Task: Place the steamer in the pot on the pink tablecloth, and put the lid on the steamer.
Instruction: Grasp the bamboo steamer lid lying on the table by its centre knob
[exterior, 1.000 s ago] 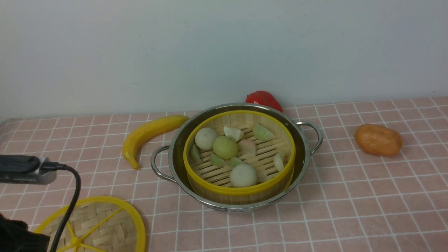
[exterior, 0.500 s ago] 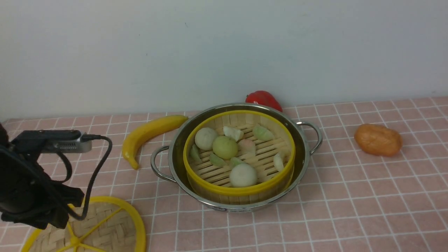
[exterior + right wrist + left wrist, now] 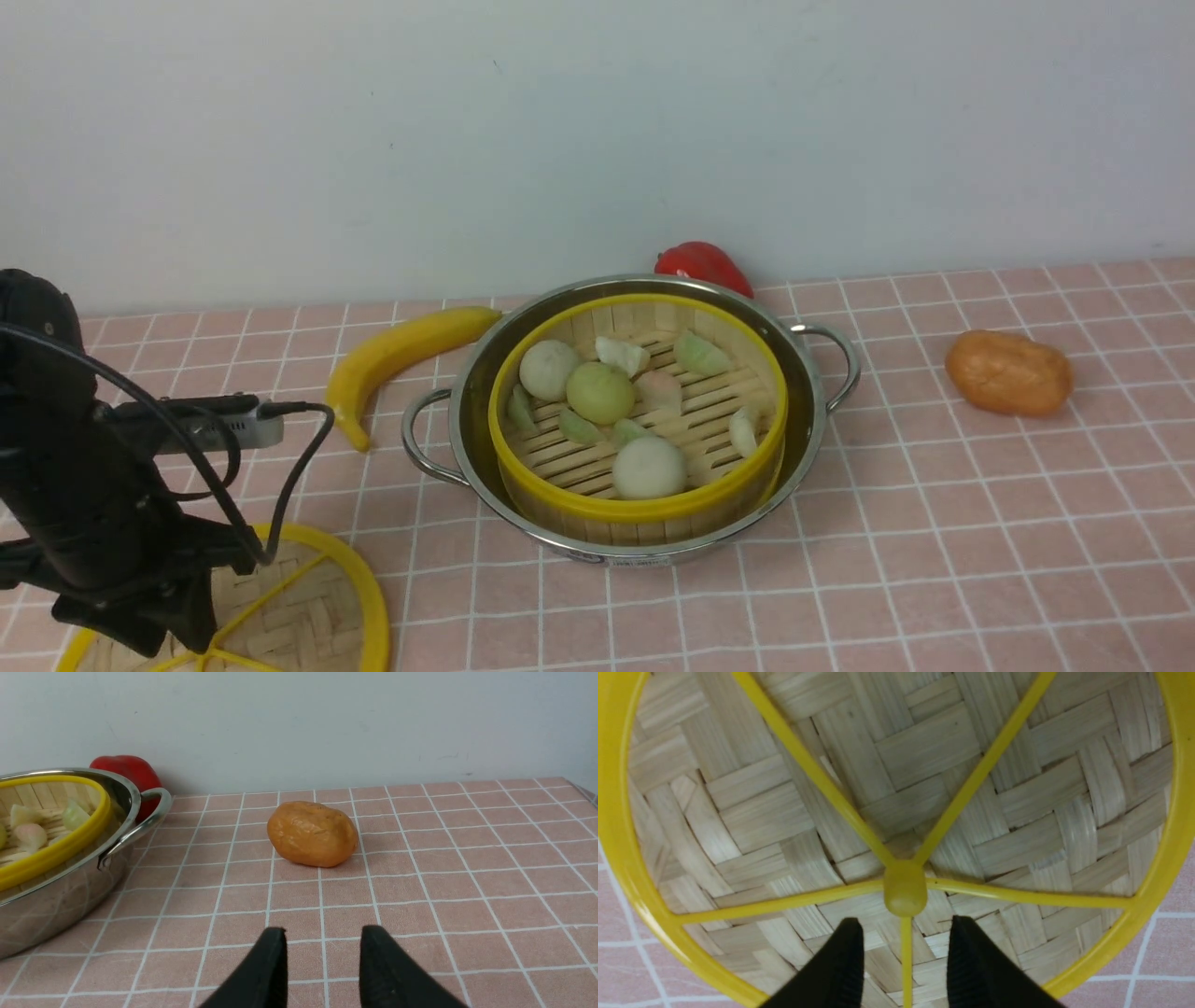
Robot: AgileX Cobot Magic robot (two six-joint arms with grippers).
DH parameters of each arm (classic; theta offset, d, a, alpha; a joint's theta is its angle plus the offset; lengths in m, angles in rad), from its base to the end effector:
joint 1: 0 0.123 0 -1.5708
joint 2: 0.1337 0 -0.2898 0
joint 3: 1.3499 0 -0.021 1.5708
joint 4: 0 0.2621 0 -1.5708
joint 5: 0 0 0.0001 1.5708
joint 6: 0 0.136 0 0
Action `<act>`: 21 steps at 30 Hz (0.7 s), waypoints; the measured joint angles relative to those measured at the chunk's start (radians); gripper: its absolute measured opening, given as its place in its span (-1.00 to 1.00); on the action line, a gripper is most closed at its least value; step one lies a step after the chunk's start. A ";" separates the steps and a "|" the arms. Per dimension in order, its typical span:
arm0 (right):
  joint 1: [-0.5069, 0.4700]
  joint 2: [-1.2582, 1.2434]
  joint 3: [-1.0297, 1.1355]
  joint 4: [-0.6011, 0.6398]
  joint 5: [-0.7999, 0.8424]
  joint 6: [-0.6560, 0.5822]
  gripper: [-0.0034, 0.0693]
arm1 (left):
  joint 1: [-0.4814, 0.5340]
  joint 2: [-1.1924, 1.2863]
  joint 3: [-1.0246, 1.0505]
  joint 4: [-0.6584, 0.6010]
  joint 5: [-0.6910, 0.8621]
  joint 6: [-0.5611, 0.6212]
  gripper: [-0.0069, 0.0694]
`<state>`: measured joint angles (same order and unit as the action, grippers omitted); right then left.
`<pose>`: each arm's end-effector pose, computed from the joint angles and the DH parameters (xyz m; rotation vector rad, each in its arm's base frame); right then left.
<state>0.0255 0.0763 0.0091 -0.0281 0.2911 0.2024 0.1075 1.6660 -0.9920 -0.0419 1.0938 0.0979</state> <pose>0.1089 0.0017 0.1660 0.1451 1.8564 0.1318 0.2796 0.0251 0.1425 0.0469 -3.0349 0.0717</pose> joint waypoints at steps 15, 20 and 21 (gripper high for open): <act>0.000 0.000 0.000 0.000 0.000 0.000 -0.25 | 0.000 0.087 0.000 -0.001 -0.011 -0.001 -0.18; 0.000 0.000 0.000 0.000 0.000 0.000 -0.25 | 0.000 0.090 -0.001 0.000 -0.027 -0.001 -0.30; 0.000 0.000 0.000 0.000 0.000 0.000 -0.25 | 0.000 0.090 -0.002 -0.001 -0.027 -0.001 -0.40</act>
<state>0.0255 0.0763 0.0091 -0.0281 0.2911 0.2024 0.1075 1.7555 -0.9940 -0.0430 1.0672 0.0968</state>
